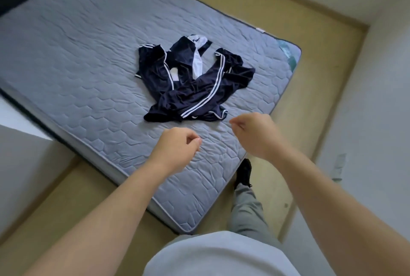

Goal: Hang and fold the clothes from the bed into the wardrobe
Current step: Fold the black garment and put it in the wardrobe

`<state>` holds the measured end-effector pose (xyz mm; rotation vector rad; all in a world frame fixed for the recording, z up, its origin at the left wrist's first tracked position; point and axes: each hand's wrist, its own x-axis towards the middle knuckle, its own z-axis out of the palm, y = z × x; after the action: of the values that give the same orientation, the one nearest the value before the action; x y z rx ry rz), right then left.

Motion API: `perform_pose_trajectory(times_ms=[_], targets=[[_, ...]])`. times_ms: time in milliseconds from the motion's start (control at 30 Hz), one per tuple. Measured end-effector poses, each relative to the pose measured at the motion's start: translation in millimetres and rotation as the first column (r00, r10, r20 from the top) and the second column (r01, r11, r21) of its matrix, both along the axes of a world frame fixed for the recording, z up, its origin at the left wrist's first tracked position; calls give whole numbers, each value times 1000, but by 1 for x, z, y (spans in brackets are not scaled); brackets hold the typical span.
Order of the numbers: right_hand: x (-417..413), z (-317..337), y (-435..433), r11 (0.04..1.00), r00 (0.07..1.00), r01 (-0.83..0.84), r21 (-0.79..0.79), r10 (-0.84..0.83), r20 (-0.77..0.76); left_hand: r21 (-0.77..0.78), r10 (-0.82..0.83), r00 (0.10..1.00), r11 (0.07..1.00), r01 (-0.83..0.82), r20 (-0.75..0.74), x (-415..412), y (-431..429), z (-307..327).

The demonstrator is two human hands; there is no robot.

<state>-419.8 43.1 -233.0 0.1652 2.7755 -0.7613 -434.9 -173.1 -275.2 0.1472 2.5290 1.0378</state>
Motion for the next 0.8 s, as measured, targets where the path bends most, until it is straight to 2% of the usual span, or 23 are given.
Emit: perform_pose_trajectory(times_ms=[100, 200, 400, 633, 800], targets=[[-74, -51, 41, 998, 995, -41, -37, 44, 94, -97, 68, 993, 994, -58, 98, -49, 41, -43], [-145, -100, 71, 988, 974, -149, -46, 155, 168, -211, 186, 966, 966, -147, 178, -93, 75, -83], [-246, -196, 111, 954, 903, -299, -39, 296, 311, -320, 316, 899, 922, -216, 304, -172, 119, -152], [-307, -316, 119, 865, 765, -497, -71, 475, 435, -432, 347, 844, 888, -156, 409, -240, 124, -259], [-315, -398, 97, 784, 628, -617, -65, 540, 560, -475, 513, 744, 828, -297, 428, -269, 106, -350]])
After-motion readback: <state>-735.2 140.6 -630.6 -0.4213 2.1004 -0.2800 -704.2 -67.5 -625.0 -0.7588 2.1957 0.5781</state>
